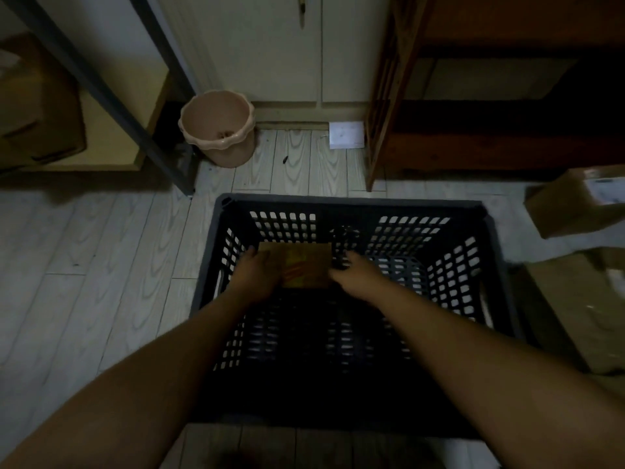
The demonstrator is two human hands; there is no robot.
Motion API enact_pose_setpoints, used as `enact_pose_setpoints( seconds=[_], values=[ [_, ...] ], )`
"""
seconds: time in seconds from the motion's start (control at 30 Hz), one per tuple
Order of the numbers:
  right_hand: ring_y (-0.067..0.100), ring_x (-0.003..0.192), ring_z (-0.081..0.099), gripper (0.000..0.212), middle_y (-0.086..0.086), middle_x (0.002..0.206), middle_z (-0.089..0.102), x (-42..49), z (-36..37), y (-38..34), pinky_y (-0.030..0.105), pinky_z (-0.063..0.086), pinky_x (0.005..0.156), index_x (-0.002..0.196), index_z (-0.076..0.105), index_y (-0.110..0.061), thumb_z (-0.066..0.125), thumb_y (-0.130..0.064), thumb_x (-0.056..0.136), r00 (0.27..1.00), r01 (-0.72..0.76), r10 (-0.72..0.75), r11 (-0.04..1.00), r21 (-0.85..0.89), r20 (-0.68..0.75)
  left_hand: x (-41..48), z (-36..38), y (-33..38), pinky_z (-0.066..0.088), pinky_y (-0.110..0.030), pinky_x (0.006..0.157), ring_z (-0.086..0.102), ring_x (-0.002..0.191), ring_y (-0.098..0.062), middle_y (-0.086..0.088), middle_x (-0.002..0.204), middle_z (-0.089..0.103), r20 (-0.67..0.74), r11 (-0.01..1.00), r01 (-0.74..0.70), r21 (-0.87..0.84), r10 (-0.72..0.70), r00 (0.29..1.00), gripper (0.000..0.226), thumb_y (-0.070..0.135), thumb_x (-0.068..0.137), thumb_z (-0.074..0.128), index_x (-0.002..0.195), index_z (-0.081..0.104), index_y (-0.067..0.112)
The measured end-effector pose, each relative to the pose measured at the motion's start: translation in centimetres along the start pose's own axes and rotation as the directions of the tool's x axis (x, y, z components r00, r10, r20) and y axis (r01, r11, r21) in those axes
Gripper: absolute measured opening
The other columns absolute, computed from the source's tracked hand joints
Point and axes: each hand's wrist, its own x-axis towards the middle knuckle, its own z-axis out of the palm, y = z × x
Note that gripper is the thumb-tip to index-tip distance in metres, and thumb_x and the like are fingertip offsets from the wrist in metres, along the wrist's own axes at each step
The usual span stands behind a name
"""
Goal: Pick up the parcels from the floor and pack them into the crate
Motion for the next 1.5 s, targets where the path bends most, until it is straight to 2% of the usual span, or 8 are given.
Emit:
enact_pose_setpoints(
  seconds=[0.27,0.33,0.43,0.73,0.9,1.1,1.3,1.5],
  values=[
    [0.020,0.093,0.060,0.030,0.000,0.101,0.063,-19.6,-15.1,-13.4,0.023,0.048,0.073,0.105,0.059,-0.016,0.057,-0.041,0.088,0.999,0.032,-0.037,0.993,-0.110,-0.036,-13.9,-18.2,15.3,0.042,-0.034,0.097,0.052,0.112,-0.028,-0.011,0.125,0.054,0.207,0.995,-0.061,-0.073,0.075,0.975,0.038,0.021,0.089,0.057,0.124,0.054,0.005],
    [0.021,0.100,0.059,0.041,0.004,0.116,0.061,-24.9,-18.6,-16.4,0.022,0.045,0.078,0.119,0.055,-0.017,0.056,-0.043,0.088,0.998,0.035,-0.043,0.988,-0.150,-0.054,-17.8,-22.4,19.2,0.046,-0.037,0.093,0.055,0.102,-0.024,-0.016,0.122,0.057,0.222,0.992,-0.075,-0.100,0.096,0.970,0.036,0.022,0.090,0.056,0.120,0.055,0.002],
    [0.023,0.123,0.047,0.065,0.008,0.144,0.043,-33.0,-23.2,-20.1,0.022,0.035,0.088,0.143,0.035,-0.013,0.055,-0.043,0.089,0.994,0.037,-0.058,0.977,-0.210,-0.093,-23.5,-27.9,24.5,0.031,-0.038,0.106,0.035,0.131,-0.026,-0.011,0.150,0.030,0.209,0.999,-0.039,-0.027,0.044,0.977,0.063,0.035,0.089,0.058,0.143,0.033,0.013],
    [0.029,0.120,0.050,0.065,0.009,0.142,0.045,-52.4,-31.8,-22.4,0.041,0.047,0.095,0.145,0.031,-0.019,0.054,-0.046,0.090,0.927,-0.032,-0.039,0.983,-0.181,-0.373,-34.6,-35.1,36.8,0.025,-0.031,0.108,0.027,0.139,-0.024,-0.004,0.155,0.022,0.213,0.928,-0.373,0.002,0.364,0.907,0.073,0.044,0.088,0.057,0.147,0.024,0.016],
    [0.009,0.081,0.056,0.064,0.005,0.133,0.053,-61.9,-33.9,-19.6,0.017,0.041,0.058,0.144,0.034,-0.020,0.056,-0.045,0.089,0.860,-0.105,0.025,0.986,-0.129,-0.509,-40.9,-34.7,43.3,0.021,-0.037,0.113,0.019,0.142,-0.025,-0.005,0.156,0.018,0.270,0.859,-0.512,0.000,0.493,0.827,0.072,0.045,0.088,0.056,0.147,0.023,0.020],
    [0.024,0.128,0.044,0.063,0.006,0.146,0.040,-72.6,-36.7,-14.3,0.034,0.038,0.099,0.145,0.033,-0.018,0.054,-0.043,0.091,0.813,-0.207,0.088,0.968,-0.143,-0.576,-49.2,-31.7,50.2,0.021,-0.037,0.112,0.017,0.142,-0.026,-0.005,0.157,0.015,0.310,0.781,-0.623,0.036,0.584,0.750,0.068,0.044,0.089,0.055,0.146,0.025,0.024],
    [0.024,0.133,0.039,0.060,0.006,0.149,0.036,-82.0,-39.6,-4.9,0.034,0.033,0.103,0.145,0.033,-0.019,0.052,-0.040,0.093,0.787,-0.231,0.109,0.965,-0.126,-0.608,-56.3,-24.7,56.2,0.036,-0.031,0.092,0.043,0.124,-0.022,-0.005,0.148,0.035,0.293,0.770,-0.634,-0.074,0.624,0.724,0.064,0.040,0.088,0.058,0.144,0.030,0.027],
    [0.025,0.134,0.037,0.064,0.006,0.150,0.034,-86.8,-43.2,5.2,0.036,0.032,0.105,0.145,0.032,-0.020,0.054,-0.044,0.091,0.777,-0.318,0.165,0.936,-0.151,-0.608,-61.2,-14.8,59.1,0.032,-0.024,0.088,0.037,0.132,-0.023,-0.004,0.151,0.030,0.332,0.809,-0.583,-0.079,0.572,0.750,0.070,0.043,0.086,0.060,0.145,0.027,0.025]
  ],
)
